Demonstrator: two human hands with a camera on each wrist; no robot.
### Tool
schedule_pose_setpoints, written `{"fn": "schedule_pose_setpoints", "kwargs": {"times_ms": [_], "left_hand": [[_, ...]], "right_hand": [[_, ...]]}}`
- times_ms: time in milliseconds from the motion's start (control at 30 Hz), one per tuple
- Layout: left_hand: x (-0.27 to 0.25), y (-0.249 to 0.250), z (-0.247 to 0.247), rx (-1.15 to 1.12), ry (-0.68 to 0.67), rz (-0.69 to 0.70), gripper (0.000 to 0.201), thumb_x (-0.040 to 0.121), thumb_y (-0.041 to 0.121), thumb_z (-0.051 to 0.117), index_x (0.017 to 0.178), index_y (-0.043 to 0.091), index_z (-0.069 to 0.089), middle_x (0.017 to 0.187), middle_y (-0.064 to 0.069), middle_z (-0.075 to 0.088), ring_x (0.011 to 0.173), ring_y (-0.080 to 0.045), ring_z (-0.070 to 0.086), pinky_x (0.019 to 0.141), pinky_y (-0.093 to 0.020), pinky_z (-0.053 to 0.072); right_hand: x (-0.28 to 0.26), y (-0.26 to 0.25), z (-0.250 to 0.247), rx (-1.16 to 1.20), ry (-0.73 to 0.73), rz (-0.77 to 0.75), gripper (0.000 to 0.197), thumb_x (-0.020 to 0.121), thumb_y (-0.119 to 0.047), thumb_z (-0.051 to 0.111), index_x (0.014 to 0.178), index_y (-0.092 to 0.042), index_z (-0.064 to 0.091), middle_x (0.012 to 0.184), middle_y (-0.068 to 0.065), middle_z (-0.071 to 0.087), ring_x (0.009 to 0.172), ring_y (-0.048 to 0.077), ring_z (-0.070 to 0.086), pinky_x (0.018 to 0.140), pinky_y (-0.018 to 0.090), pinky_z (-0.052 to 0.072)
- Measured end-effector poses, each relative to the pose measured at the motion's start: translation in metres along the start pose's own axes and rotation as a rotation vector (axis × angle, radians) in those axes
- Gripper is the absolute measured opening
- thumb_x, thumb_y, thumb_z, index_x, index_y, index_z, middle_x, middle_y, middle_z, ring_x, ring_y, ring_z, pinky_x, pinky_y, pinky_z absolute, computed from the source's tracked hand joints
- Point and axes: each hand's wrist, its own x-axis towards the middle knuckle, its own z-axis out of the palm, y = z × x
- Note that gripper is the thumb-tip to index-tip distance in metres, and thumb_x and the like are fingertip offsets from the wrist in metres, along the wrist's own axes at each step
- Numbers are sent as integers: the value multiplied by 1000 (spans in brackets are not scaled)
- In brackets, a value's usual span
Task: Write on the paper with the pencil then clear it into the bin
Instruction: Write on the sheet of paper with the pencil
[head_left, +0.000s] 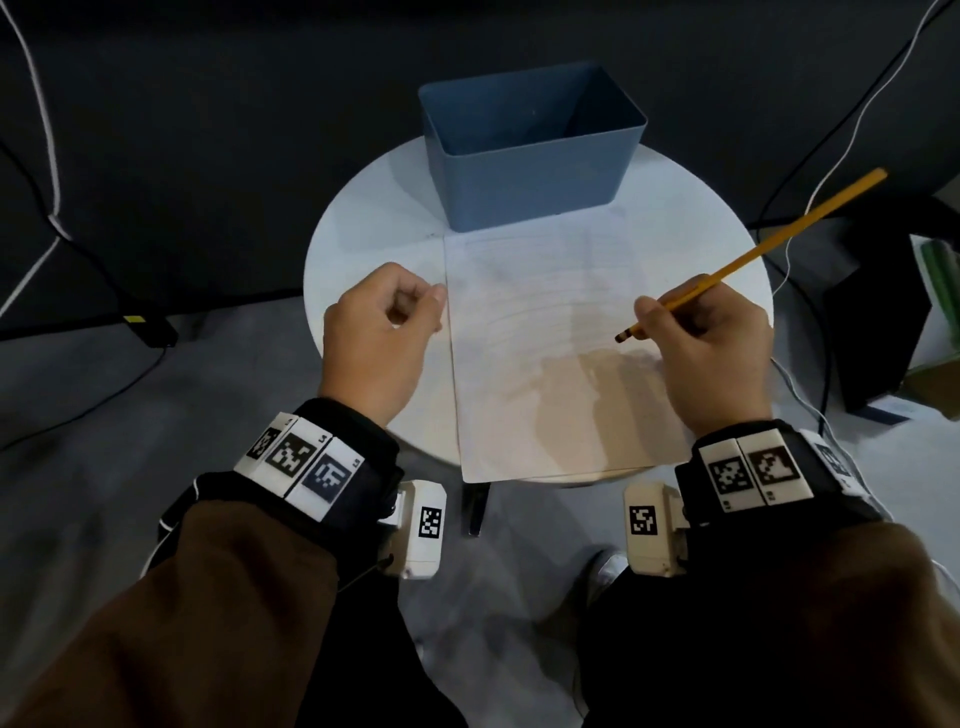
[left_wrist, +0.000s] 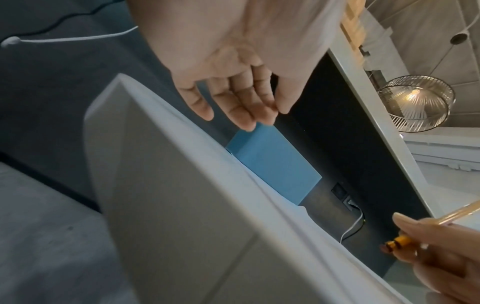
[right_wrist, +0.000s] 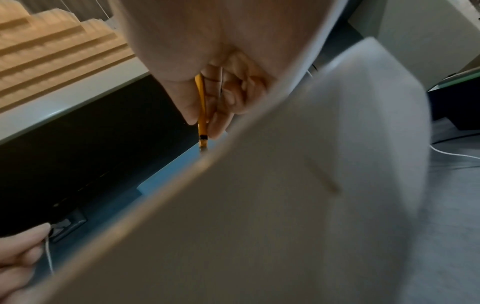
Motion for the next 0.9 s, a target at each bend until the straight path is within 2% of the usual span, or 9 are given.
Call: {"fn": "schedule_pose_setpoints", "kwargs": {"times_ms": [100,167,233,333,433,567,667,833,900], "left_hand": [[0,-3,-1,36,8,-11,37,97,34,60,66,15,57,55,6,56,55,-7,54,61,-30,46],[-1,-4,-1,42,-39,-13,29,99,28,58,73,15,62,58,8,58,57,-4,54,62,-25,46],[-2,-3,-1,26,-100,-25,12,97,16,59,87,20,65,72,8,65,66,-2,59,66,-16,48],[-1,-5,-1,59,-159,-36,13,92,13,66,99,25,65,93,12,67,80,1,60,71,-9,46],[-1,-8,-1,152,-228,-30,23,90,26,70,112,32,64,116,14,61,108,-3,55,97,-27,47],[-2,-9,-1,444,-378,-64,55,91,48,63,143,46,44,161,4,24,150,-19,11,122,-42,12],[-4,-12,1,609,-549,-111,72,91,66,51,153,54,17,166,1,-17,149,-19,-25,121,-43,-14],[-3,-17,3,663,-614,-128,78,88,75,45,151,58,3,161,3,-30,145,-18,-34,120,-43,-19],[-2,-18,3,662,-626,-136,79,87,76,45,151,58,1,161,4,-32,145,-18,-36,119,-43,-19]], "right_hand": [[-2,-3,2,57,14,-7,17,93,-32,71,81,-21,70,74,-6,74,77,18,72,79,49,59],[-4,-4,4,79,7,-8,16,95,-31,70,81,-23,68,74,-5,75,77,17,73,80,49,60],[-4,-6,5,72,0,-18,16,96,-29,70,82,-22,68,74,-7,75,76,14,73,81,48,60],[-6,-8,9,69,-25,-26,15,95,-28,70,83,-20,69,76,-6,75,76,15,73,80,47,60],[-8,-9,14,74,-70,-50,13,94,-27,72,83,-21,69,77,-3,74,78,24,72,78,51,59],[-12,-14,25,85,-155,-109,11,93,-21,74,84,-16,69,76,-4,73,78,24,72,74,49,57],[-17,-20,36,88,-243,-116,12,92,-18,74,82,-16,69,74,-4,73,76,20,71,73,43,58],[-26,-32,52,37,-372,-215,12,90,-13,76,80,-12,69,69,-10,67,65,4,65,63,12,46],[-30,-36,58,-9,-409,-257,12,90,-13,76,80,-11,68,67,-12,65,64,2,64,61,9,43]]}}
